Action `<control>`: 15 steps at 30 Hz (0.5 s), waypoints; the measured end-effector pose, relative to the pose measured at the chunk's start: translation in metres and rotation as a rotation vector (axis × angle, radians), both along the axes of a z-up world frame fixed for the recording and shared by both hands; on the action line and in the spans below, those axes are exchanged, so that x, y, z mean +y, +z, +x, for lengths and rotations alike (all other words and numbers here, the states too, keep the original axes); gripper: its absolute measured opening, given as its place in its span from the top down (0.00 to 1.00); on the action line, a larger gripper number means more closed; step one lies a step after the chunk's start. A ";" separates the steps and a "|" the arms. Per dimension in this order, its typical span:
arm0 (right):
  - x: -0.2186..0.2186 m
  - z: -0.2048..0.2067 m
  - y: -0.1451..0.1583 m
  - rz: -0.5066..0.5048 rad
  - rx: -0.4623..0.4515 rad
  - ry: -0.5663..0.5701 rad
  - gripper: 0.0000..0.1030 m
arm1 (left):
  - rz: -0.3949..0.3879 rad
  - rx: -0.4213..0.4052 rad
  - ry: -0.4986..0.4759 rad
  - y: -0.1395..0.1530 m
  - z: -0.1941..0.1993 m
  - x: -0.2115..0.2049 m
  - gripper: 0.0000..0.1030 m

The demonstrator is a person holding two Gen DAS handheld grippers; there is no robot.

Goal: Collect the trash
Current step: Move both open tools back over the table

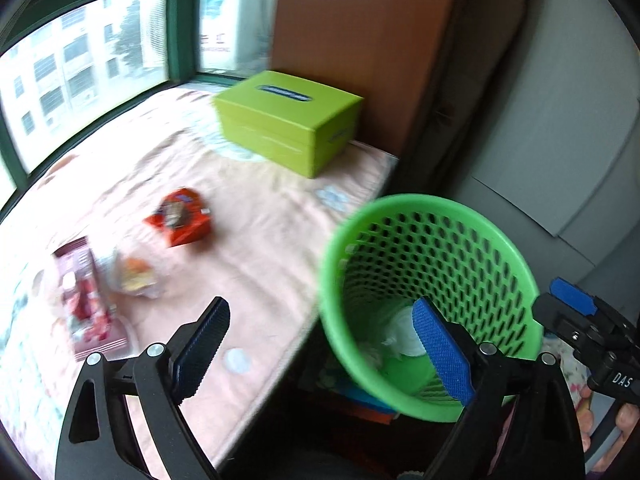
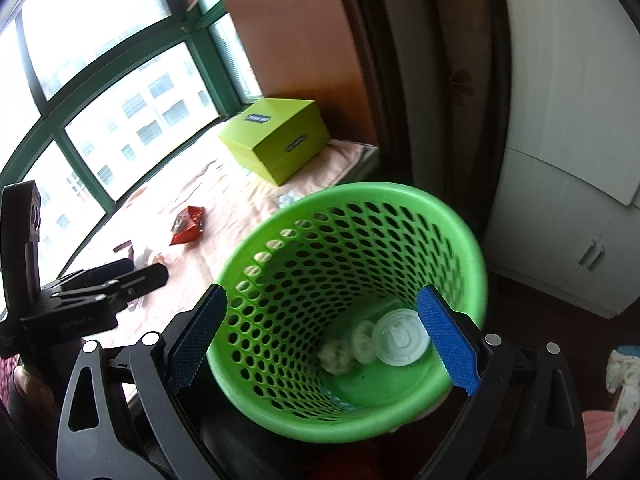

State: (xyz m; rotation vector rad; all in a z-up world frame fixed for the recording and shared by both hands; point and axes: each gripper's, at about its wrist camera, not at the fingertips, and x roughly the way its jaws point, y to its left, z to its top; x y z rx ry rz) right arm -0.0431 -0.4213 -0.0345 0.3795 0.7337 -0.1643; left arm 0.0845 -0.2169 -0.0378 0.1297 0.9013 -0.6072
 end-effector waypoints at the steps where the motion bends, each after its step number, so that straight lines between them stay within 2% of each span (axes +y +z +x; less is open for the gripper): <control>1: 0.004 0.003 0.000 -0.003 0.001 0.011 0.08 | -0.001 0.000 0.022 0.000 0.004 0.008 0.13; 15: 0.067 0.057 0.008 -0.022 -0.008 0.180 0.08 | -0.019 0.003 0.299 -0.001 0.041 0.126 0.13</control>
